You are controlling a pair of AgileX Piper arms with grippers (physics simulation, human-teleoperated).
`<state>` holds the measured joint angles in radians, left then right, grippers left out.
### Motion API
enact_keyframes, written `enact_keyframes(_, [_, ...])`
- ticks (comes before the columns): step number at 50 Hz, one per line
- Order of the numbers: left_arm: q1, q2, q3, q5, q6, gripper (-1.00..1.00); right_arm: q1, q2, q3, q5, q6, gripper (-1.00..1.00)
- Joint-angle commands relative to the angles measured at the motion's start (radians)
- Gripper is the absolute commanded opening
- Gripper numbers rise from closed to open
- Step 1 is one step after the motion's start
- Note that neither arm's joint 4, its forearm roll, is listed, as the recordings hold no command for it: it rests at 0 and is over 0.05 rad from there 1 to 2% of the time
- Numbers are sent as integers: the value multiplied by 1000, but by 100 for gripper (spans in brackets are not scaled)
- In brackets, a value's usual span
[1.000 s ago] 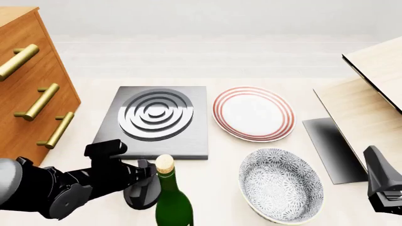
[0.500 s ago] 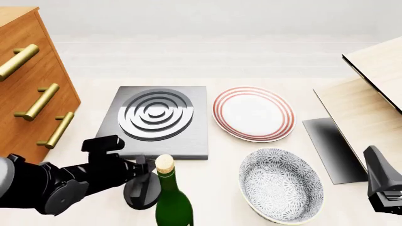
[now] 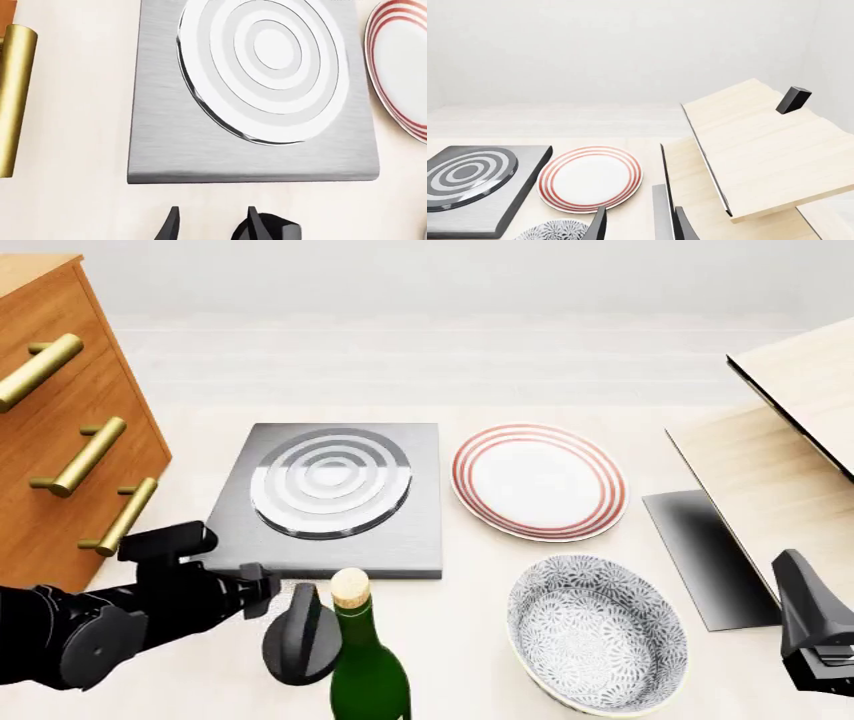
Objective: Turn on the stove.
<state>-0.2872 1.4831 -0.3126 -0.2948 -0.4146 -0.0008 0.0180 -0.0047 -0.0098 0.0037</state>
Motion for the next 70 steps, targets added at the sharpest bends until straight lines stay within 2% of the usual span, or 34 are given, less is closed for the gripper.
enact_keyframes(1, [19, -51, 8, 40, 22, 100, 0, 0, 0, 0, 0, 100])
enact_keyframes(17, [3, -224, -14, 170, 41, 100, 0, 0, 0, 0, 0, 100])
enact_keyframes(26, [3, -388, -67, 311, 83, 100, 0, 0, 0, 0, 0, 100])
enact_keyframes(27, [5, -404, -79, 329, 113, 100, 0, 0, 0, 0, 0, 100])
enact_keyframes(34, [12, -499, -139, 429, 207, 100, 0, 0, 0, 0, 0, 100])
enact_keyframes(40, [-14, -597, -211, 497, 238, 100, 0, 0, 0, 0, 0, 100])
enact_keyframes(53, [-21, -671, -276, 570, 247, 100, 0, 0, 0, 0, 0, 100])
enact_keyframes(57, [-24, -720, -304, 602, 272, 100, 0, 0, 0, 0, 0, 100])
enact_keyframes(70, [-26, -792, -356, 657, 265, 100, 0, 0, 0, 0, 0, 100])
